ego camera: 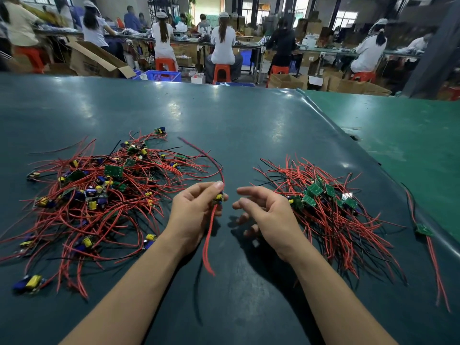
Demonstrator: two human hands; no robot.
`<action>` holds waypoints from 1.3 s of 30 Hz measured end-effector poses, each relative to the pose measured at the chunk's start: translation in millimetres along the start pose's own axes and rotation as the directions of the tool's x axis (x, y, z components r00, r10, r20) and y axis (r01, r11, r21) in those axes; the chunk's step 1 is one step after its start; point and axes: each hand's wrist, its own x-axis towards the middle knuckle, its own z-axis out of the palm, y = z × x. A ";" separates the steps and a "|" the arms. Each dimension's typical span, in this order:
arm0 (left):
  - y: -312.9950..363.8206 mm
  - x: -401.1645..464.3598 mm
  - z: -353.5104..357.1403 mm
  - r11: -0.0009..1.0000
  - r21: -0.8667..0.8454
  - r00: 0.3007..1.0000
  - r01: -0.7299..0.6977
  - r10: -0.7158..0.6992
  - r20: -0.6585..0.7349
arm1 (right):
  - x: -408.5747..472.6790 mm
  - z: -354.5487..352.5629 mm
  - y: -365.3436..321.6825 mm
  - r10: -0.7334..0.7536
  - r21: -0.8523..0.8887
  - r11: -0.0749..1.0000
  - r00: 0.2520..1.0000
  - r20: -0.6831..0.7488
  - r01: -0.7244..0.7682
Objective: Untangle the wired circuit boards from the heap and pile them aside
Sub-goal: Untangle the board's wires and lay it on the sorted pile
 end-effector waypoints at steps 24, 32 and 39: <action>-1.5 -7.2 -0.2 0.892 0.437 0.946 -0.115 -0.036 0.322 | 9.0 -2.7 4.8 -0.021 0.064 0.997 0.985 -0.169 0.032; 6.5 -11.4 -0.9 0.893 0.435 0.908 -0.117 -0.081 0.411 | 11.8 -8.6 2.7 -0.124 0.001 0.992 0.950 -0.287 0.130; 7.1 -14.2 -1.7 0.922 0.385 0.856 -0.032 -0.174 0.488 | 16.6 -13.8 -0.1 -0.124 0.171 0.961 0.894 -0.430 0.216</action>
